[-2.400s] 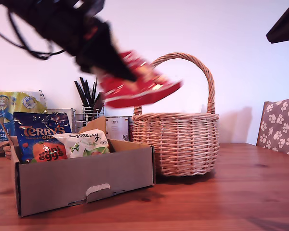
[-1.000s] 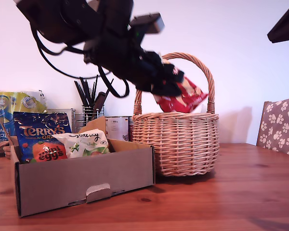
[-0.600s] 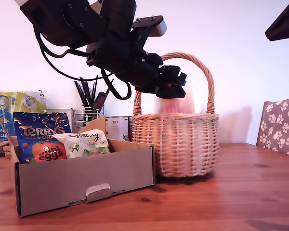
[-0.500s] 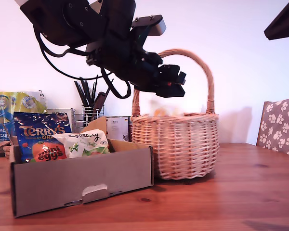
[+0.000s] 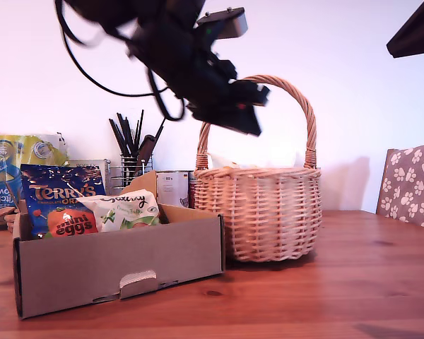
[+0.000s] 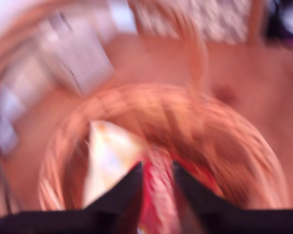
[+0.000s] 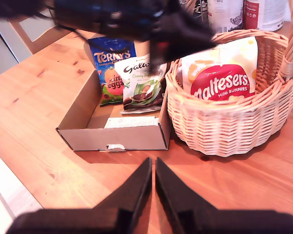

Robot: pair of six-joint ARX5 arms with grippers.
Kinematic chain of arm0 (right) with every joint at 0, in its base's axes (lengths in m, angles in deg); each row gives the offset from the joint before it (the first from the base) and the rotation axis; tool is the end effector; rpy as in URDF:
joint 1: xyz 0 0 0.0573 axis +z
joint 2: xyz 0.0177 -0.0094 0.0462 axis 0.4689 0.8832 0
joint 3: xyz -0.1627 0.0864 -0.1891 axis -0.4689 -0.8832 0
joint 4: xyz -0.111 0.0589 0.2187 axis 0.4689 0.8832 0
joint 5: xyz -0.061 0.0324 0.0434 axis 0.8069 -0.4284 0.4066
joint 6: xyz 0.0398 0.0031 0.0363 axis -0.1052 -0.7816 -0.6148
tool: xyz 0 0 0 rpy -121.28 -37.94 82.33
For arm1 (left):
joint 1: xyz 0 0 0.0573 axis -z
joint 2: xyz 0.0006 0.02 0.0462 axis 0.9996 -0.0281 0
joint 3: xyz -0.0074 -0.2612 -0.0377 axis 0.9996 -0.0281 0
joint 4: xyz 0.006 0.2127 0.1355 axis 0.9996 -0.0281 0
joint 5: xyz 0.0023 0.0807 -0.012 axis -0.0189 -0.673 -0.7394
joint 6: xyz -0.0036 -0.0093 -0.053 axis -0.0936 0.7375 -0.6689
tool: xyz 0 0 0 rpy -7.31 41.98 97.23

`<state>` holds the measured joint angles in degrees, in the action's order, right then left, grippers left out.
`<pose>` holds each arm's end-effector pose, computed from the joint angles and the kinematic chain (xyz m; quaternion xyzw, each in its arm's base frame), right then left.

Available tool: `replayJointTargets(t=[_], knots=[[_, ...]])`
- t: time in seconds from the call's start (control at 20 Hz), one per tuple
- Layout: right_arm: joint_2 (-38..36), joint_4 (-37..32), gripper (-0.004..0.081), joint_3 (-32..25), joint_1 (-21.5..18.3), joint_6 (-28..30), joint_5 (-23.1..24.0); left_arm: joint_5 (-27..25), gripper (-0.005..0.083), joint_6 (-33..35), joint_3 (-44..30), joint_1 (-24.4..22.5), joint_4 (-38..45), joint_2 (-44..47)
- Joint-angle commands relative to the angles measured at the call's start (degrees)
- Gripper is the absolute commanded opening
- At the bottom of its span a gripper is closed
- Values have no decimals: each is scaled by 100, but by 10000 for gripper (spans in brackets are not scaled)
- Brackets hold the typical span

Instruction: Move the bags of Easter eggs from the cardboard box on the left into the woven basket on the right side.

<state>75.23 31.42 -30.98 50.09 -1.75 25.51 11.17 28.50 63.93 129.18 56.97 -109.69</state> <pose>0.1088 0.0560 0.2551 0.0120 0.2097 0.3665 0.9064 0.3019 -0.2636 0.2544 0.2005 0.2033 -0.4023 0.8698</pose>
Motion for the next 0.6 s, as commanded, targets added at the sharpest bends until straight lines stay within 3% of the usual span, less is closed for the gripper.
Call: replayJointTargets(t=[0.0,0.2,0.55], knots=[[-17,-48,-13,42,-11,4,-39,127,-21,-31,-31,-68,-603,402],[-11,-39,-13,42,0,275,-35,306,-21,-31,-407,-509,-1097,977],[-11,-9,-13,42,-2,310,15,581,-21,42,-1692,-1982,-1040,1939]])
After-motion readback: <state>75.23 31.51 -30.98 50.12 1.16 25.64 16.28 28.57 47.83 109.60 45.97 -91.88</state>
